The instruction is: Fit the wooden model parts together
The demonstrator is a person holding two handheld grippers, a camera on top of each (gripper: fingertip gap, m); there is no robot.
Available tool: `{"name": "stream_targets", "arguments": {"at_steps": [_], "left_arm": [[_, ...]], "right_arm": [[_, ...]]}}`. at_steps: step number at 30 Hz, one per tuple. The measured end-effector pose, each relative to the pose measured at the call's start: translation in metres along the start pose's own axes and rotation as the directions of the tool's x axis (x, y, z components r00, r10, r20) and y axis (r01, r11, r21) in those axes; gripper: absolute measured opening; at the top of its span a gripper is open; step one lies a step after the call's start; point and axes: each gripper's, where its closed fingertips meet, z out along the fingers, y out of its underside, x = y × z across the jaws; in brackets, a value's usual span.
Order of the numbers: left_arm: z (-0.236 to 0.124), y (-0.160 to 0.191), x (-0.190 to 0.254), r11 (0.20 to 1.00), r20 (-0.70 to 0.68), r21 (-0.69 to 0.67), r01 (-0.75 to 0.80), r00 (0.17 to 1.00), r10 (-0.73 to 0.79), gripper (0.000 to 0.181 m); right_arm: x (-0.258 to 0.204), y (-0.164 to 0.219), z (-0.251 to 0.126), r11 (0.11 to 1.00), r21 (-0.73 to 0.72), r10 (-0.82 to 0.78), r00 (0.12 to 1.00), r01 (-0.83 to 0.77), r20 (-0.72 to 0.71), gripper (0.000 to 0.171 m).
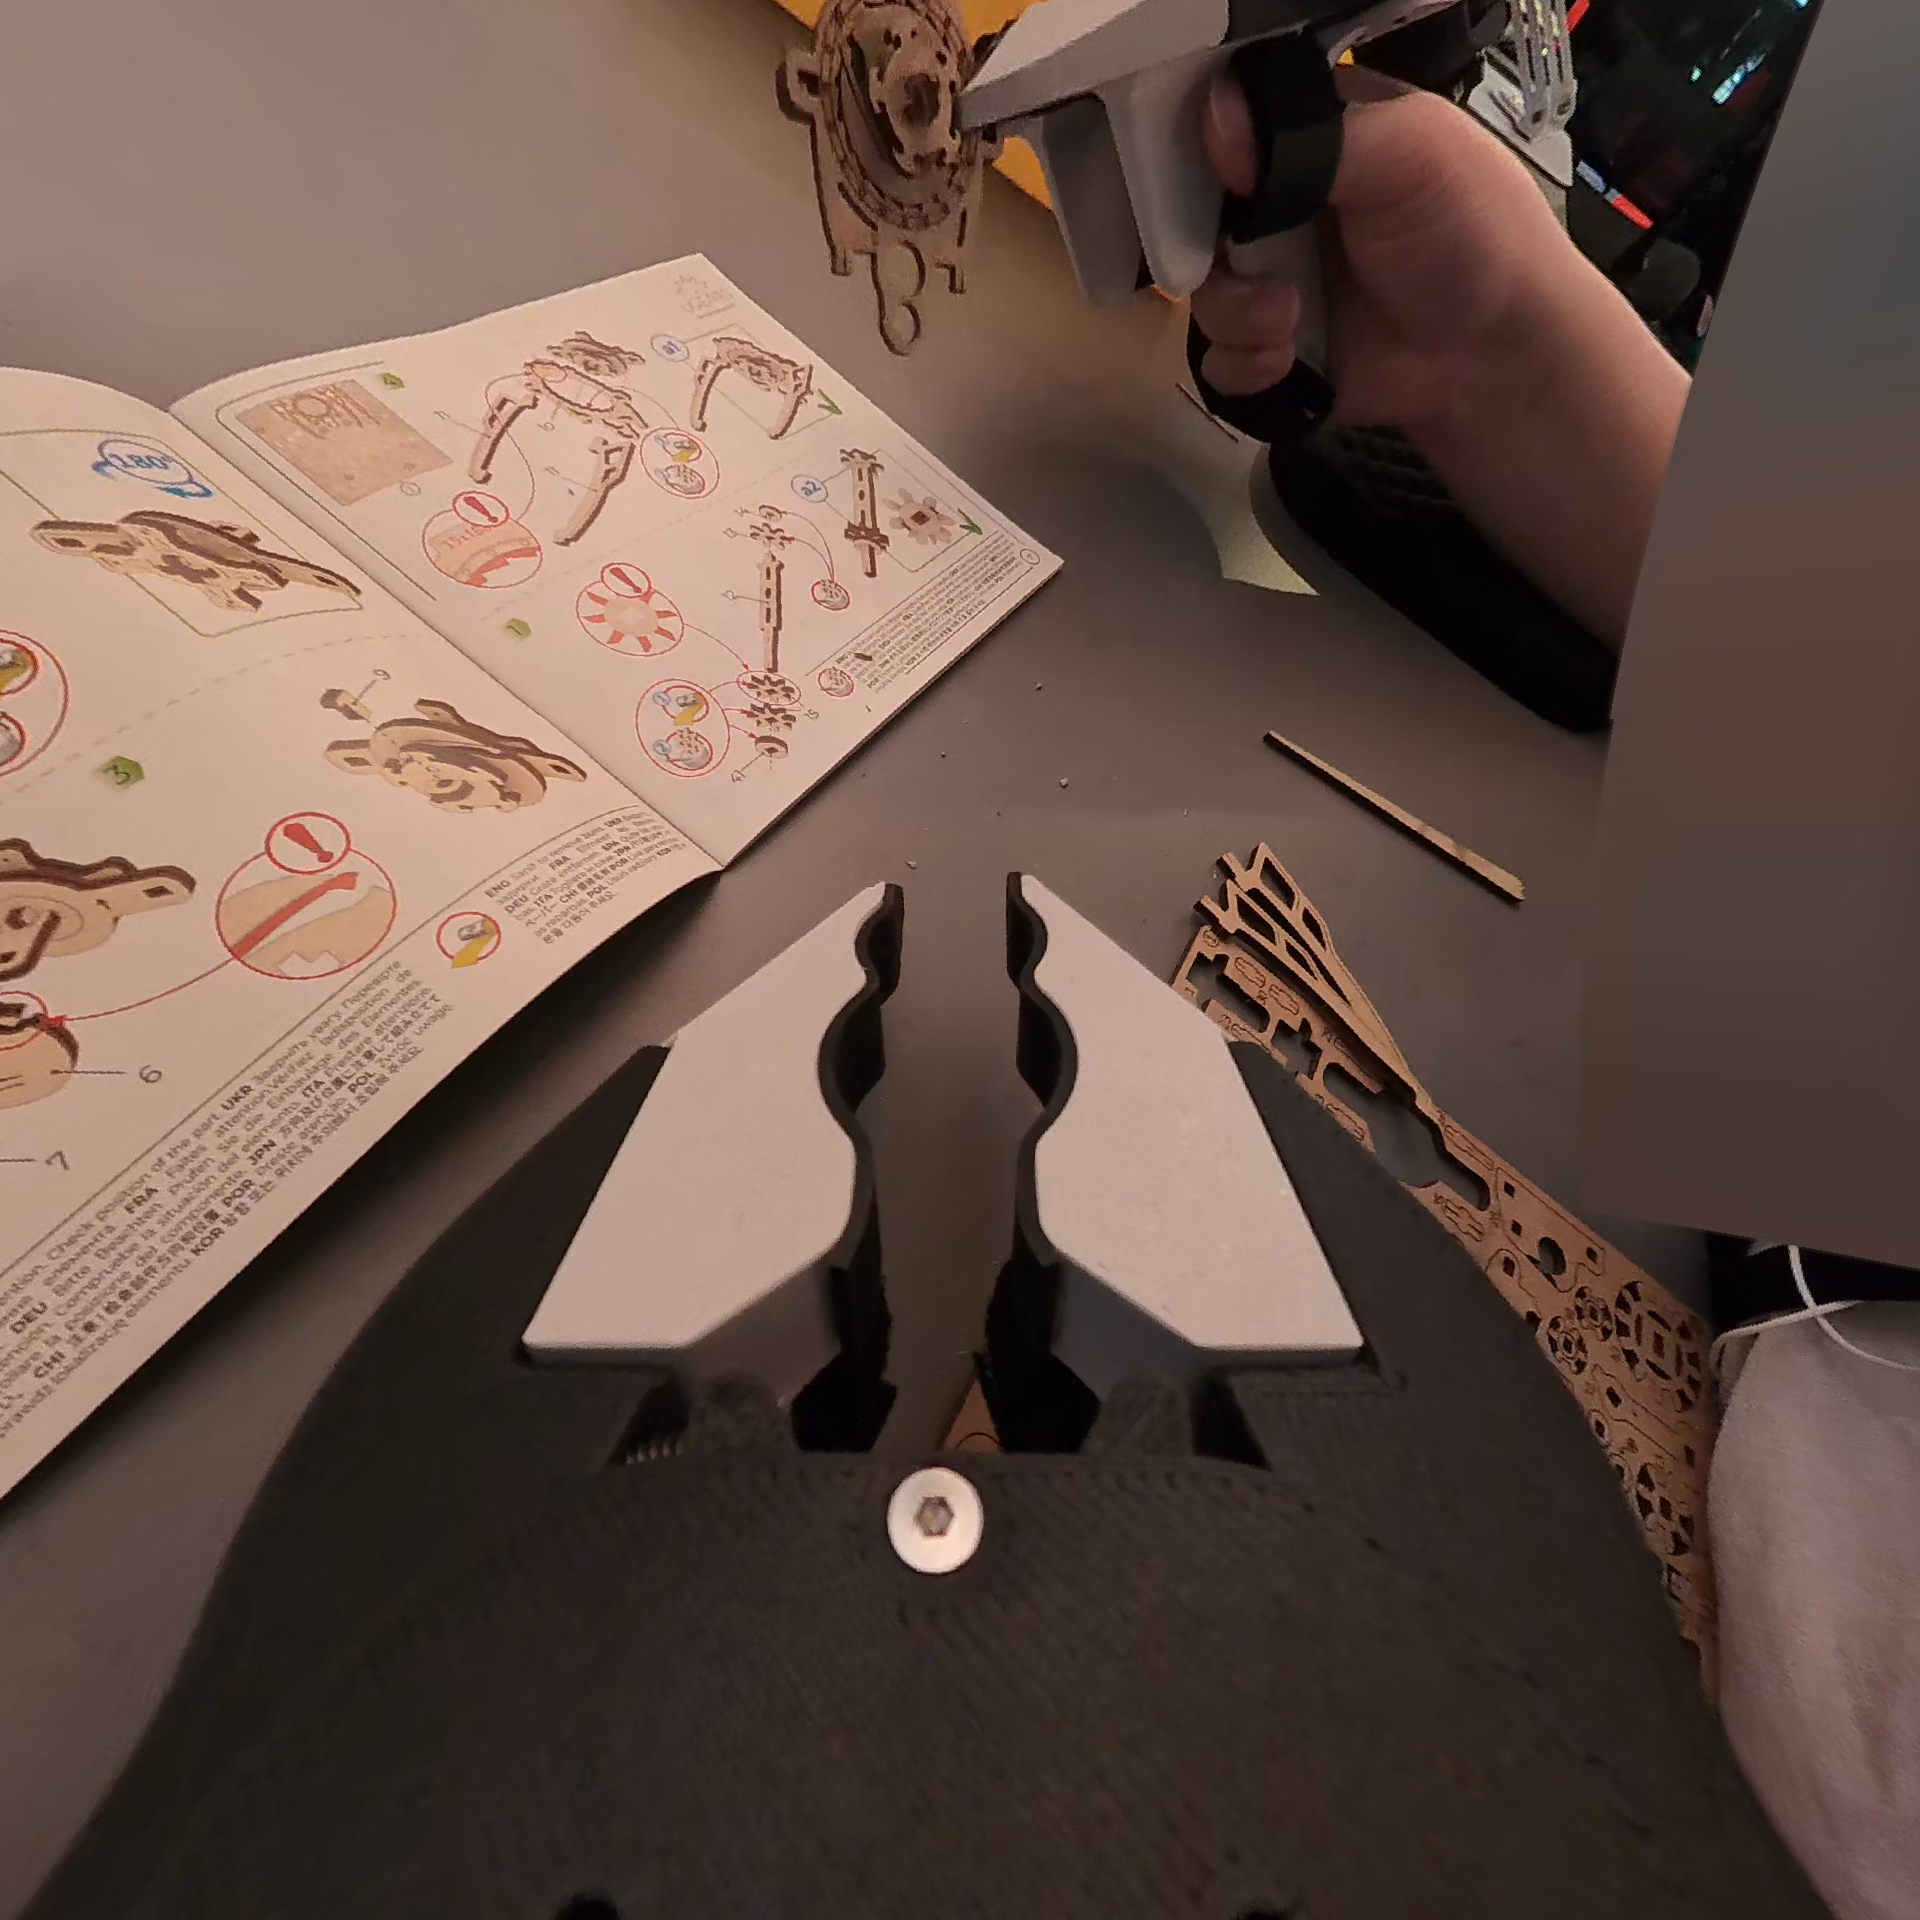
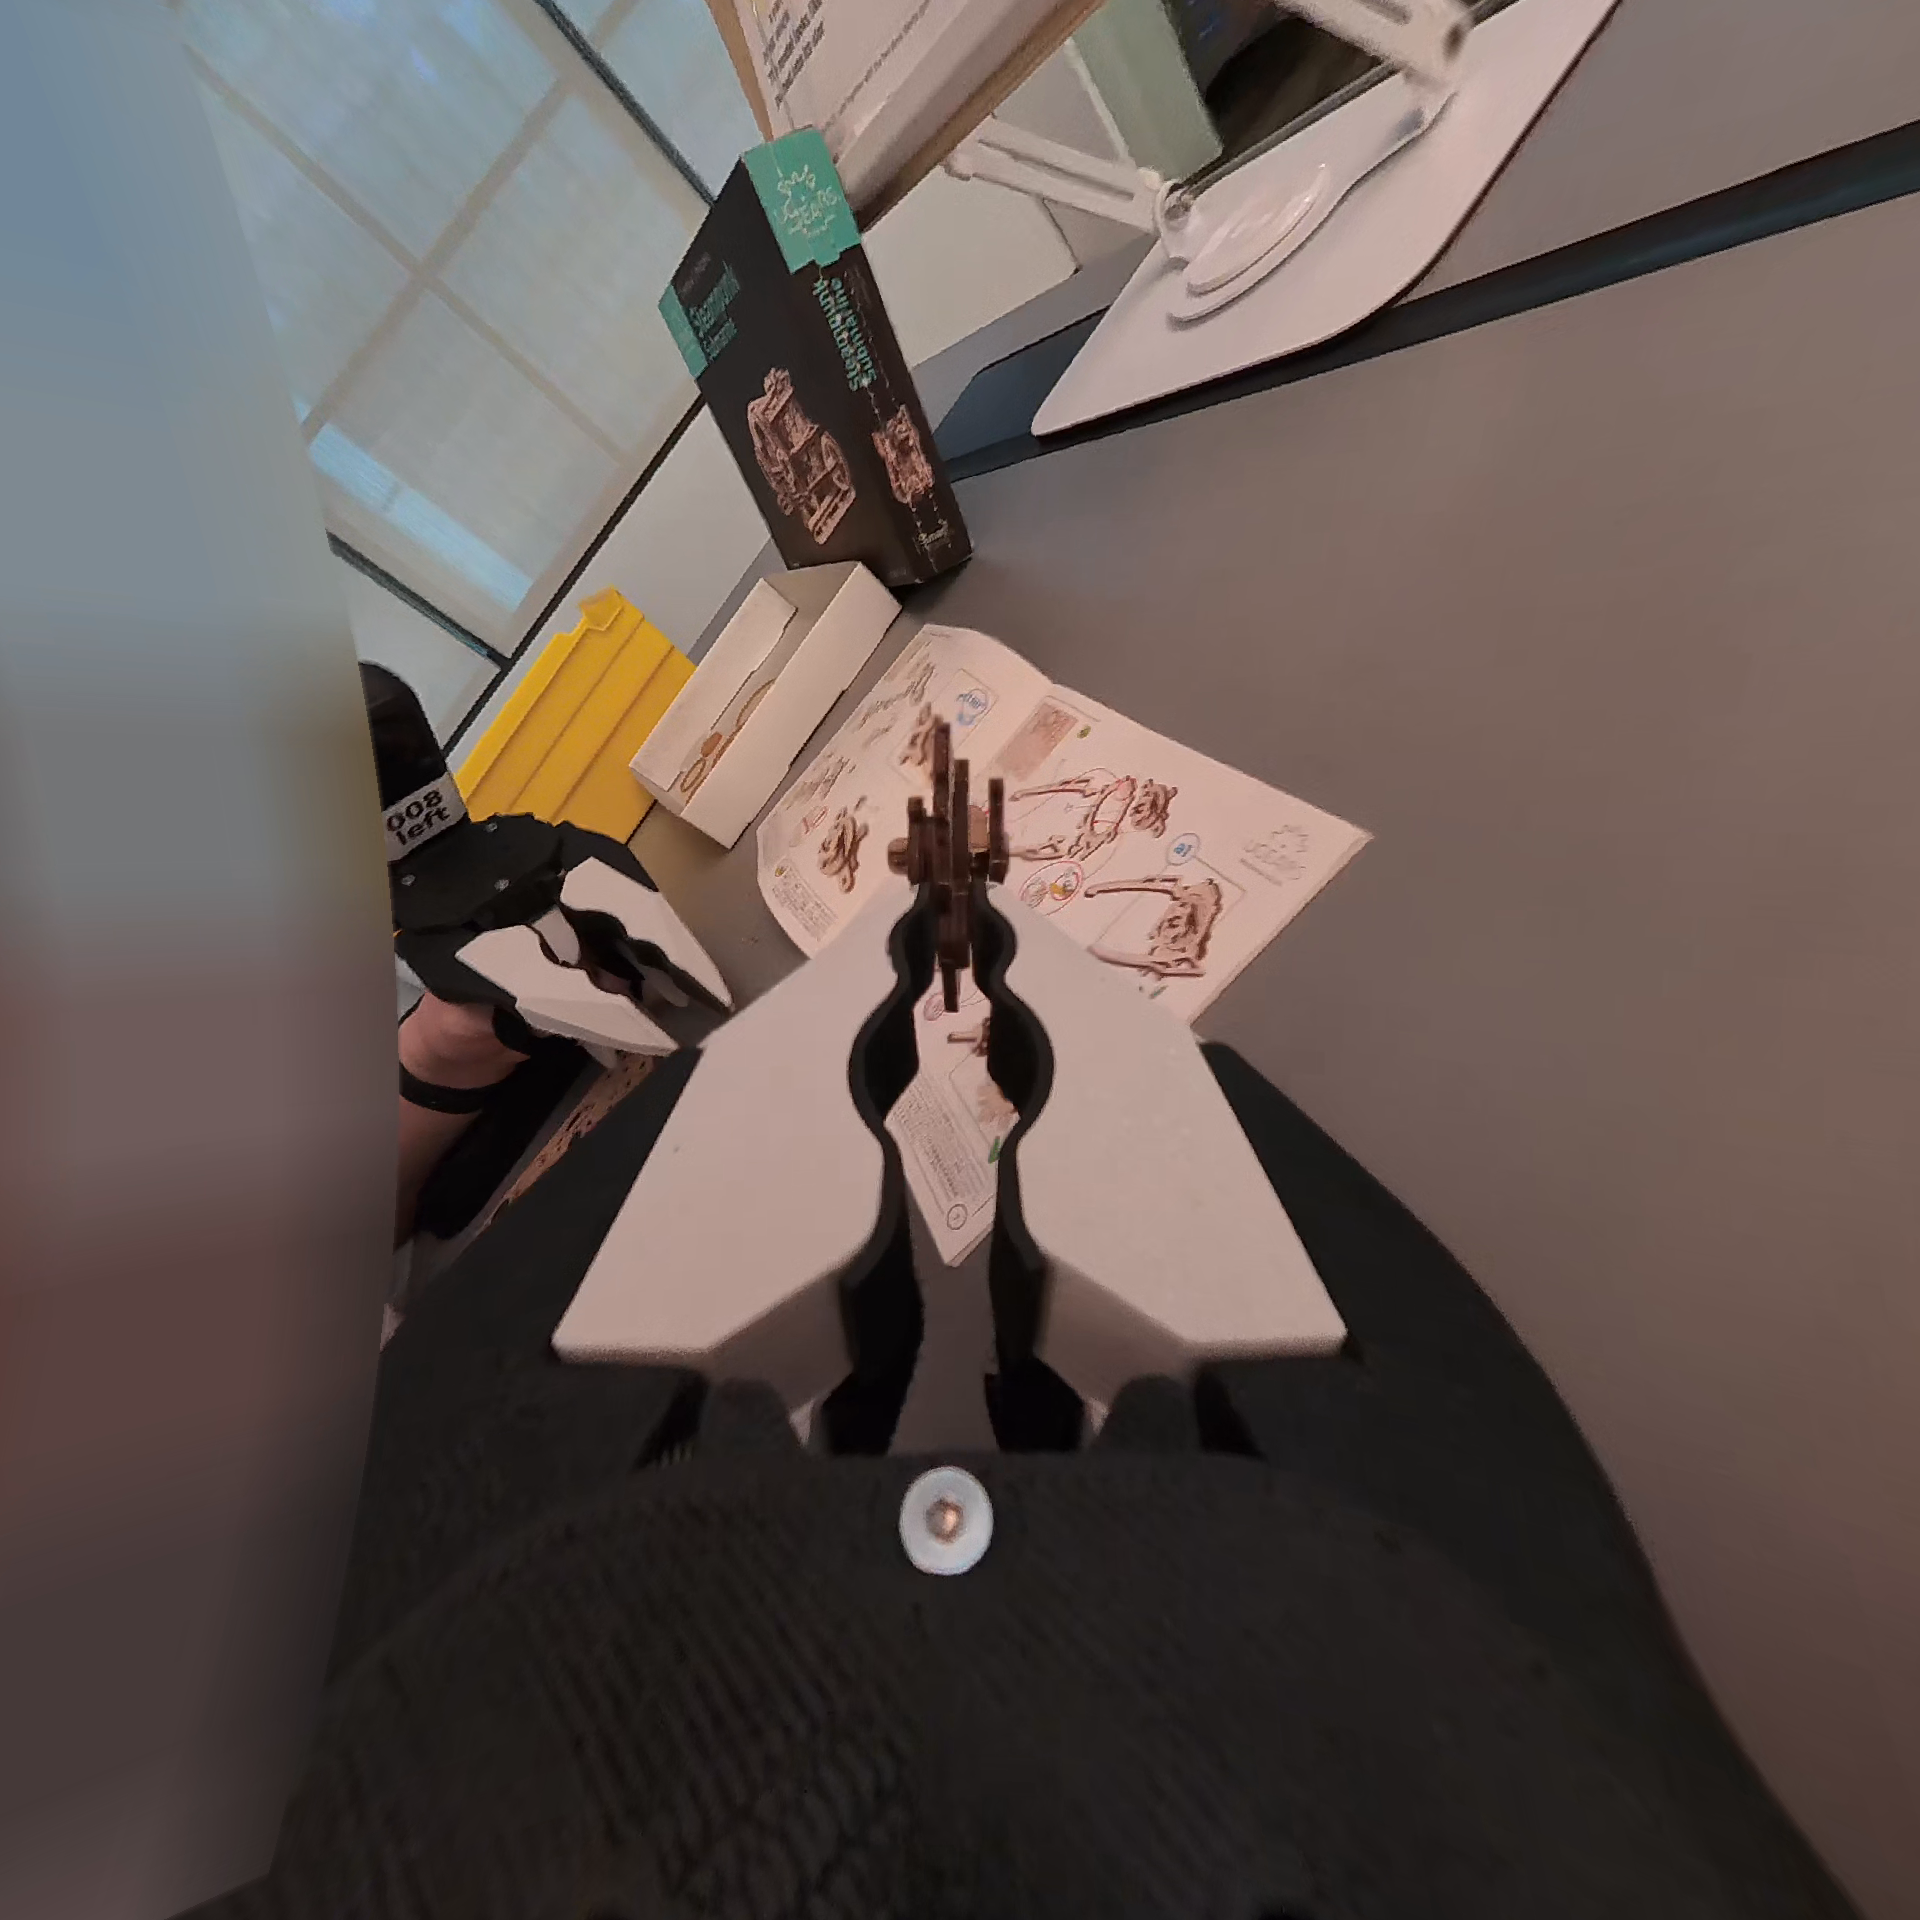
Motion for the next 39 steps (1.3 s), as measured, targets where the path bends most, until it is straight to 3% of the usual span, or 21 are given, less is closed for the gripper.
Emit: {"name": "stream_targets", "arguments": {"at_steps": [3,6,11,16,21,26,33,39], "left_arm": [[0.000,-0.001,-0.002,1.000,0.015,0.007,-0.005,1.000,0.005,0.019],[-0.001,-0.003,-0.004,1.000,0.027,0.015,-0.011,1.000,0.011,0.024],[0.001,-0.014,0.009,0.996,-0.054,0.078,0.033,0.998,-0.029,0.031],[0.003,-0.022,0.022,0.992,-0.102,0.121,0.049,0.994,-0.036,0.030],[0.001,-0.028,0.050,0.983,-0.289,0.130,0.129,0.953,-0.086,0.017],[-0.003,-0.031,0.055,0.970,-0.374,0.121,0.211,0.915,-0.152,0.003],[-0.020,-0.056,0.035,0.867,-0.432,0.265,0.422,0.856,-0.284,0.003],[-0.021,-0.059,0.027,0.851,-0.402,0.298,0.433,0.865,-0.299,0.003]], "right_arm": [[-0.016,0.015,0.010,0.996,-0.088,0.001,0.997,0.006,0.078,0.005],[-0.050,0.044,0.022,0.972,-0.237,0.051,0.967,0.010,0.249,0.005],[-0.076,0.080,0.031,0.920,-0.386,0.066,0.940,0.073,0.336,0.005],[-0.100,0.091,0.034,0.906,-0.411,0.085,0.906,0.103,0.414,0.004],[-0.111,0.100,0.033,0.888,-0.434,0.067,0.890,0.153,0.451,0.004],[-0.118,0.090,0.033,0.913,-0.386,0.085,0.864,0.131,0.496,0.004],[-0.109,0.069,0.038,0.958,-0.272,0.052,0.887,0.085,0.459,0.019],[-0.117,0.073,0.041,0.957,-0.287,0.114,0.868,0.034,0.483,0.015]]}}
